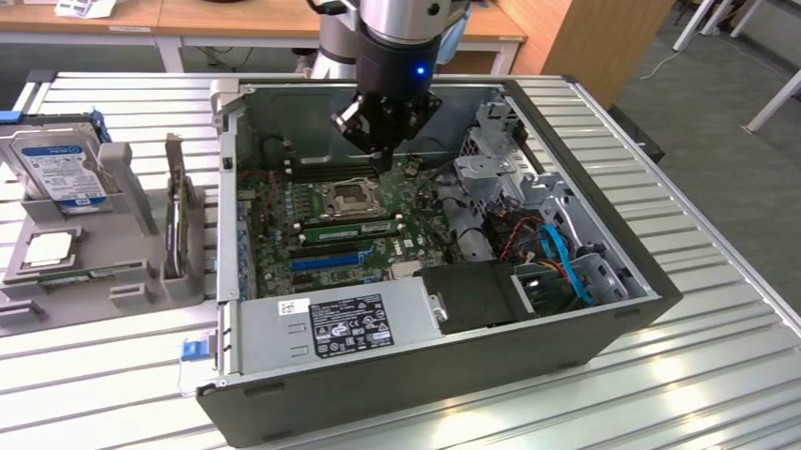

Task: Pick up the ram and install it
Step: 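Press down the ram until it locks into place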

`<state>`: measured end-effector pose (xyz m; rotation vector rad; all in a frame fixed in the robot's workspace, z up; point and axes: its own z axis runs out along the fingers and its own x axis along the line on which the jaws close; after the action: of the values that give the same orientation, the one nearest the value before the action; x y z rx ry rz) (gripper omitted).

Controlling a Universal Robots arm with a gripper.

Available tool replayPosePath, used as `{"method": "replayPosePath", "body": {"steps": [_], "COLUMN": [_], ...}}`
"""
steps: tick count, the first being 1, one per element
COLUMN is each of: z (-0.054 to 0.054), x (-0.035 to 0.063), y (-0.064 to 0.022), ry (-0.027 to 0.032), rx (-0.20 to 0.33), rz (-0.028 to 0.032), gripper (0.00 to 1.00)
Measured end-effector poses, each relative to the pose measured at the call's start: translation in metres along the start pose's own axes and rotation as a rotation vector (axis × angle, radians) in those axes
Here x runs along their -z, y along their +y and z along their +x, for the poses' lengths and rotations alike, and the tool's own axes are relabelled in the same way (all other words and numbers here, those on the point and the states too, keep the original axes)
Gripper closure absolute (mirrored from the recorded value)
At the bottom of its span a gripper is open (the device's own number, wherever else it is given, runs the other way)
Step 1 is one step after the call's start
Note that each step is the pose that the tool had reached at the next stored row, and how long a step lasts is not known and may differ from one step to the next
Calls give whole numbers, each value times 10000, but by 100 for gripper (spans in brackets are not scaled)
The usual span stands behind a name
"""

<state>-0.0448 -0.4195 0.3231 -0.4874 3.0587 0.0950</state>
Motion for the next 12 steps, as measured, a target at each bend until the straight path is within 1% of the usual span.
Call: {"method": "replayPosePath", "body": {"steps": [5, 7, 9, 12], "z": [0, 0, 1, 0], "x": [0, 0, 0, 0], "y": [0, 0, 0, 0], "ry": [-15, -9, 14, 20], "rx": [-508, -687, -786, -791], "rz": [22, 24, 17, 16], "gripper": [90, 90, 90, 90]}}
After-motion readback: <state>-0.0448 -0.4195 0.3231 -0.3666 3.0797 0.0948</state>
